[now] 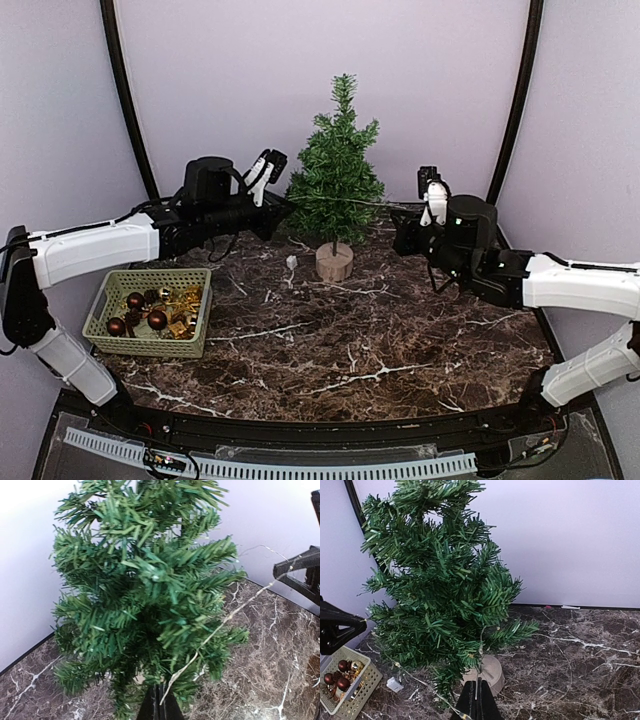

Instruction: Decorate the small christmas tree

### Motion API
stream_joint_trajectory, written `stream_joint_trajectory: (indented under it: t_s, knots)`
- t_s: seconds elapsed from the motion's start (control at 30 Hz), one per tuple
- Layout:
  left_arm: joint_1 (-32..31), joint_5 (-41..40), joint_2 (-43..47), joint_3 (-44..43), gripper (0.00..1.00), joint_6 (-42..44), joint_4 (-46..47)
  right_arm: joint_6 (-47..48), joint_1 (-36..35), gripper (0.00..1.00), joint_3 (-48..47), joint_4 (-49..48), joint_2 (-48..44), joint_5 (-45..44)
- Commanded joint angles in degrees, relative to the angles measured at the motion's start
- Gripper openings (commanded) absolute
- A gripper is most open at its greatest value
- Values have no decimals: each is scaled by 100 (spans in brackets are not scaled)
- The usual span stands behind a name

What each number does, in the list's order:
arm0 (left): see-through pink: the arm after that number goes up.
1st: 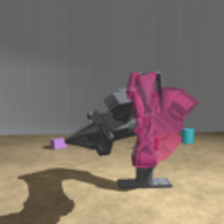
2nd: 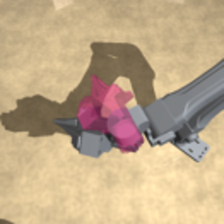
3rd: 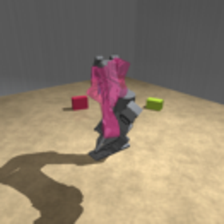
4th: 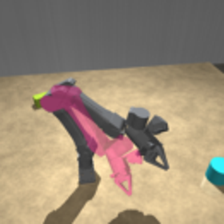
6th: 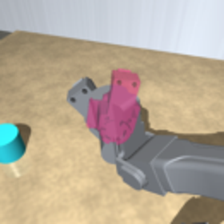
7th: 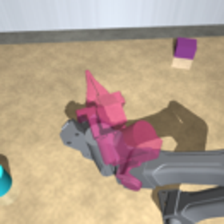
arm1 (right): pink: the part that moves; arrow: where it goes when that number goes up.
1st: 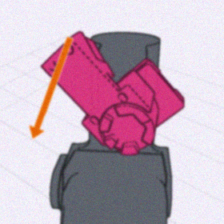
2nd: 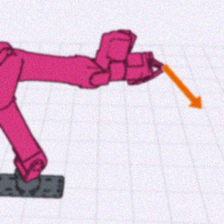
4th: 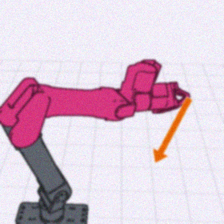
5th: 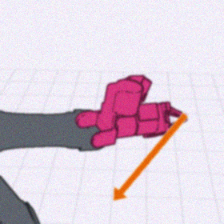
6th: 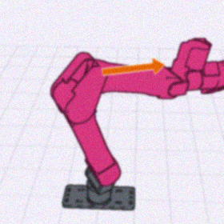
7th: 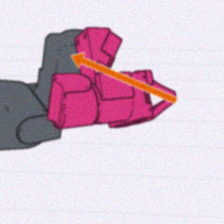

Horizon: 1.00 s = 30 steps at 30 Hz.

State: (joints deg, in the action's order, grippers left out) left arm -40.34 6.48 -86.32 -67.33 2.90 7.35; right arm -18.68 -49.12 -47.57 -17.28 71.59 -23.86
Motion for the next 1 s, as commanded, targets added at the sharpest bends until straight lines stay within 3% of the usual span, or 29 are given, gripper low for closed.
stream_joint_trajectory:
  t_s: [0.0, 0.47, 0.97]
  knots:
    - [183, 137, -172, -320, 0, 200, 51, -37, -157, 0, -173, -103, 114, 48]
    - [393, 849, -677, -954, 0, 476, 42, -353, -308, 0, 32, 19, 70, -84]
    - [544, 951, -735, -1138, 0, 467, 115, -264, -414, 0, -1, 54, -244, -38]
